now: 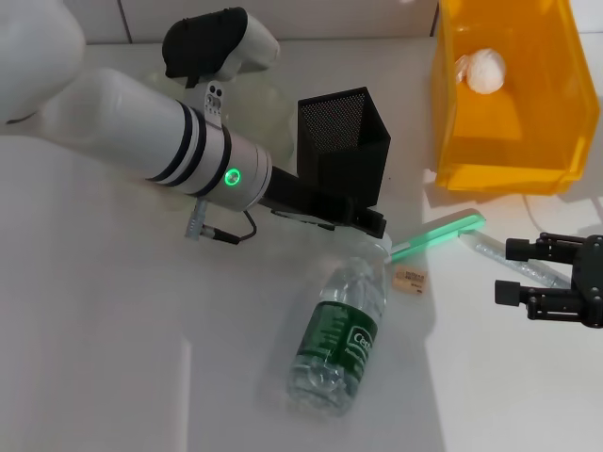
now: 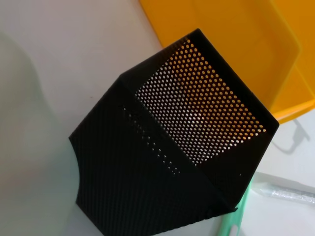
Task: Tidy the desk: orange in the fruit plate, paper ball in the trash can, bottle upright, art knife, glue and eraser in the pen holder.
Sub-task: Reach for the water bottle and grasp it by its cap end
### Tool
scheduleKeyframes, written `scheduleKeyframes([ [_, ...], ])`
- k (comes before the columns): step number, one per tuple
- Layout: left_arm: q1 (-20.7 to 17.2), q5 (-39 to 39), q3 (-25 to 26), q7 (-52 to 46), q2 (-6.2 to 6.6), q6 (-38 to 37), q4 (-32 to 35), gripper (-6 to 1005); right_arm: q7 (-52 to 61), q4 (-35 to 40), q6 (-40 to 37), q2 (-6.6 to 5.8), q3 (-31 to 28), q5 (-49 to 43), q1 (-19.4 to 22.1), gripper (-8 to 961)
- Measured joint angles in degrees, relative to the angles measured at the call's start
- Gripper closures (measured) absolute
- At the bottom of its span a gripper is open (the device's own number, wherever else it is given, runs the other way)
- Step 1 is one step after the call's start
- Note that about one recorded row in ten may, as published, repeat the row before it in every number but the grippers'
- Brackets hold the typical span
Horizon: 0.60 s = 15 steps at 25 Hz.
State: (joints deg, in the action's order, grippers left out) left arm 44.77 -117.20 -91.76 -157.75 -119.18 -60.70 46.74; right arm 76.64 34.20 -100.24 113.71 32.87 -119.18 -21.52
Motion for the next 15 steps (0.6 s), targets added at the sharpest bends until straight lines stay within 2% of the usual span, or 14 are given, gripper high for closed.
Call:
scheduleKeyframes([
  [15, 0.2, 1.6, -2.3, -0.9, 0.0, 2.3, -1.7, 265, -0.2, -0.9, 1.5, 0.02, 0.0, 0.0, -0.5, 215],
])
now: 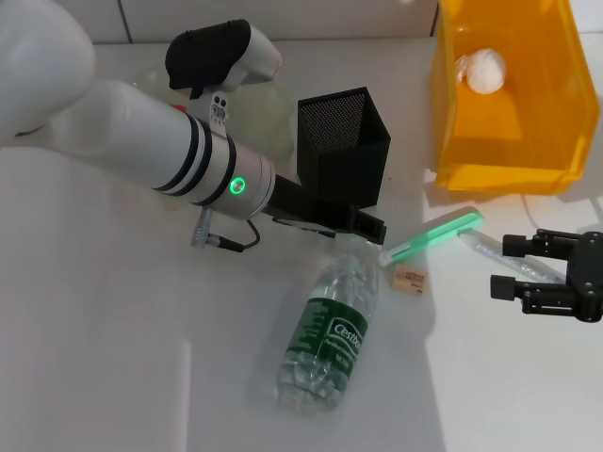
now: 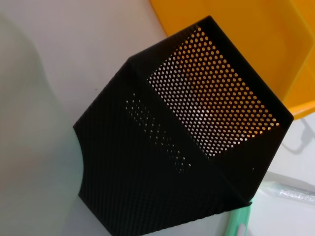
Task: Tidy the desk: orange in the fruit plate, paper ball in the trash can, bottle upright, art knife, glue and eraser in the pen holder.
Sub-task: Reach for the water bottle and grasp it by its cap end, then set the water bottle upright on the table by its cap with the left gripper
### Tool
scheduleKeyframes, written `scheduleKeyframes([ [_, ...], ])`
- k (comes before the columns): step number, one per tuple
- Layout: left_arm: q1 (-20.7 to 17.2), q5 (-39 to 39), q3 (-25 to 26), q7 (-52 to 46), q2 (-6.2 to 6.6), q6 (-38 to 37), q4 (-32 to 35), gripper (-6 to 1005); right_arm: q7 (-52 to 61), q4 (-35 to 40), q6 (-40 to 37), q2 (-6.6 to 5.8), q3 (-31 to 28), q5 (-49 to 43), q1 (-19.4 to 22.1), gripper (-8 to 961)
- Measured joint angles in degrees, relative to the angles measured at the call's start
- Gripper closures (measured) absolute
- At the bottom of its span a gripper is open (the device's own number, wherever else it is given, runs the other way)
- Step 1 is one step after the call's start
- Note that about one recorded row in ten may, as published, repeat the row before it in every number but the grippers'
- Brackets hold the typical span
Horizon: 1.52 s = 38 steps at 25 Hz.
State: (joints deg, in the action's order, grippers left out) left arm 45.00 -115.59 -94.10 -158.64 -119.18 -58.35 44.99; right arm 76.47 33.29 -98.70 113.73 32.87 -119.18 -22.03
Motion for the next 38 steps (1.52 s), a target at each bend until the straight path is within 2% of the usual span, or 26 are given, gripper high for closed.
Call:
scheduleKeyframes([
  [18, 0.6, 0.4, -2.1, -0.4, 0.0, 2.3, -2.4, 269, -0.7, -0.7, 1.3, 0.51, 0.0, 0.0, -1.2, 216],
  [29, 0.5, 0.7, -3.4, -0.3, 0.0, 2.4, -2.2, 314, -1.5, -0.7, 1.8, 0.89, 0.0, 0.0, -1.5, 217],
  [35, 0.0, 0.7, -3.3, 0.1, 0.0, 2.4, -1.2, 480, -1.5, -0.7, 2.0, 1.04, 0.0, 0.0, -1.5, 218],
  [38, -0.3, 0.7, -3.3, 0.2, 0.0, 2.3, -0.5, 520, -1.5, -0.7, 2.0, 1.05, 0.1, 0.0, -1.5, 218],
])
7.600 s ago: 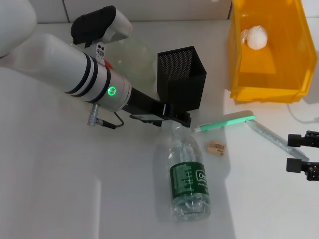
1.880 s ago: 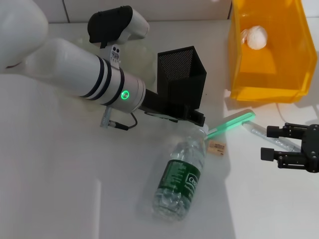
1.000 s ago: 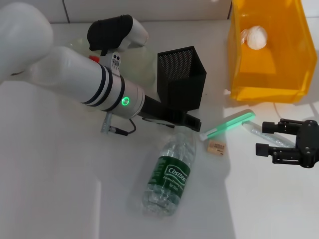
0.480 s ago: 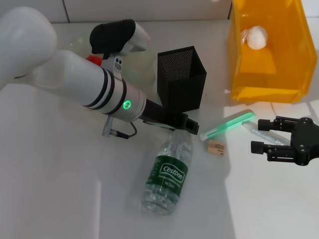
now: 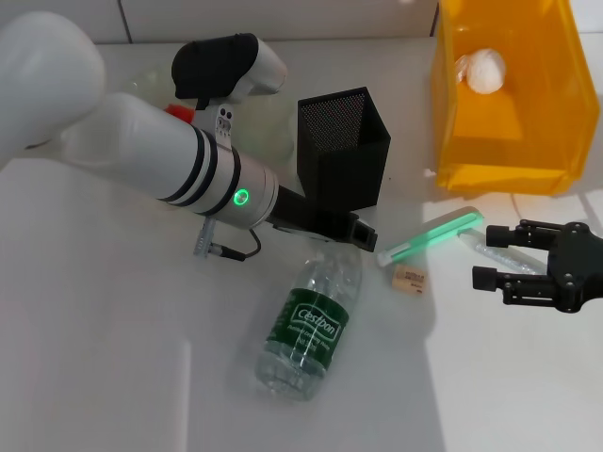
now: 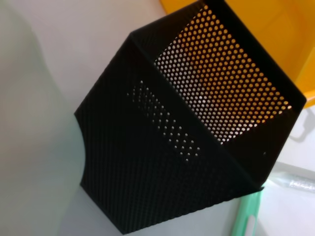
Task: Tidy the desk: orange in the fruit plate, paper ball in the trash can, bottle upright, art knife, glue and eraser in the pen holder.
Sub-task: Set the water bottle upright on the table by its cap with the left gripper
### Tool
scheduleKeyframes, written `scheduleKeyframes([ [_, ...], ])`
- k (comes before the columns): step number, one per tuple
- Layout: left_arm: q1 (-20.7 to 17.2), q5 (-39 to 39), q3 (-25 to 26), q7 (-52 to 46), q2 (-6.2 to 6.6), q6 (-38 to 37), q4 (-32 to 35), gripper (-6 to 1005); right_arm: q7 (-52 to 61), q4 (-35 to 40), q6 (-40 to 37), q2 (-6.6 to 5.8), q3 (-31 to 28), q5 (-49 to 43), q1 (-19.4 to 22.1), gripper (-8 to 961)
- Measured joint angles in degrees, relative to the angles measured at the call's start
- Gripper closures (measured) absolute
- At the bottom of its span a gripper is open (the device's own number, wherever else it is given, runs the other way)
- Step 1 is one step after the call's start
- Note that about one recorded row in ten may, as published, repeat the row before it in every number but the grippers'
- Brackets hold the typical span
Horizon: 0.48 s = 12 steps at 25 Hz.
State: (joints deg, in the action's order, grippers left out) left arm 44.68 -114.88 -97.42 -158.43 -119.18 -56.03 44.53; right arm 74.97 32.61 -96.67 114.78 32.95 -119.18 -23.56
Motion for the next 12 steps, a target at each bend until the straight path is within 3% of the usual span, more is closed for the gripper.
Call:
scheduleKeyframes([
  [5, -2.4, 0.0, 0.0, 0.0, 0.09, -0.2, 4.0, 547, 0.0, 0.0, 0.0, 0.22, 0.0, 0.0, 0.0, 218],
  [12, -9.6, 0.0, 0.5, 0.3, 0.6, -1.1, 13.9, 548, 0.0, 0.0, -0.3, 0.36, 0.0, 0.0, -0.4, 219],
])
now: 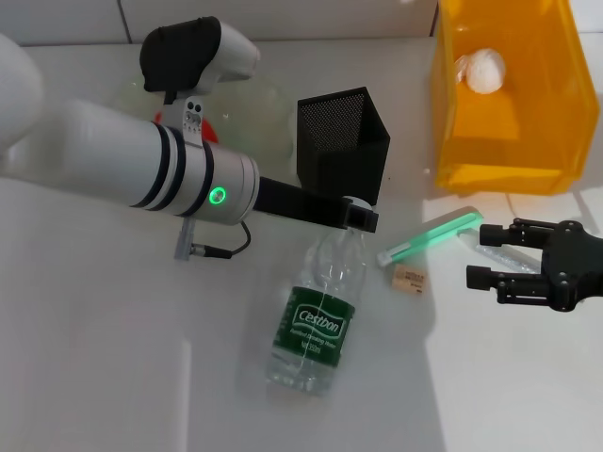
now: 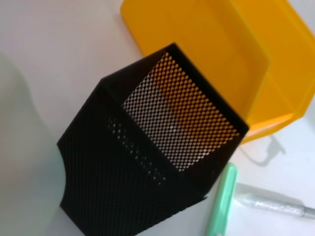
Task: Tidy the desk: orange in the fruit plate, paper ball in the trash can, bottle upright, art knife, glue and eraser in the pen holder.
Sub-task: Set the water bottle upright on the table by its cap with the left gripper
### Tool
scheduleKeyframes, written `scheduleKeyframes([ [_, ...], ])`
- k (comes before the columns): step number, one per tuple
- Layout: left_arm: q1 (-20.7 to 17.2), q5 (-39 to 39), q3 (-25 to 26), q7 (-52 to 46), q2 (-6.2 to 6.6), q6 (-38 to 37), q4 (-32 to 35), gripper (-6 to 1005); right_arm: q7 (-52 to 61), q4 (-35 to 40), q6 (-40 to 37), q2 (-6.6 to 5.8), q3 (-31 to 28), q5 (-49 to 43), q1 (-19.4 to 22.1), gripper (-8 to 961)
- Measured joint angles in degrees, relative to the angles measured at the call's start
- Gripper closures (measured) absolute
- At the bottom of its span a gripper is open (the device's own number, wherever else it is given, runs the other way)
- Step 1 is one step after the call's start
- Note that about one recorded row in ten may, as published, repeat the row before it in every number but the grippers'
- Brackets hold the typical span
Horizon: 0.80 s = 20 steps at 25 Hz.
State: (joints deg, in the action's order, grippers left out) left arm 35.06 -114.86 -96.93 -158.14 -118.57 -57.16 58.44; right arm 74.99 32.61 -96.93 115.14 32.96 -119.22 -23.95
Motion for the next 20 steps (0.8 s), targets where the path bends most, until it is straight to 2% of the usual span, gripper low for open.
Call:
scheduleKeyframes([
  [5, -6.8, 0.0, 1.3, 1.9, 0.02, -1.7, 8.4, 549, 0.5, 0.0, -0.2, 0.04, 0.0, 0.0, -0.5, 219],
  [11, -17.6, 3.6, 5.0, 7.3, 0.05, -4.9, 20.8, 550, 1.2, 0.0, -0.3, 0.5, 0.0, -0.1, -1.4, 220],
  [15, -23.4, 11.0, 8.9, 14.8, 0.03, -7.6, 24.0, 549, 1.7, 0.0, -0.5, 0.79, 0.0, -0.1, -2.2, 220],
  [20, -30.4, 21.8, 13.8, 27.8, 0.07, -11.5, 23.7, 549, 3.2, 0.0, -1.1, 0.83, 0.0, 0.0, -3.6, 220],
])
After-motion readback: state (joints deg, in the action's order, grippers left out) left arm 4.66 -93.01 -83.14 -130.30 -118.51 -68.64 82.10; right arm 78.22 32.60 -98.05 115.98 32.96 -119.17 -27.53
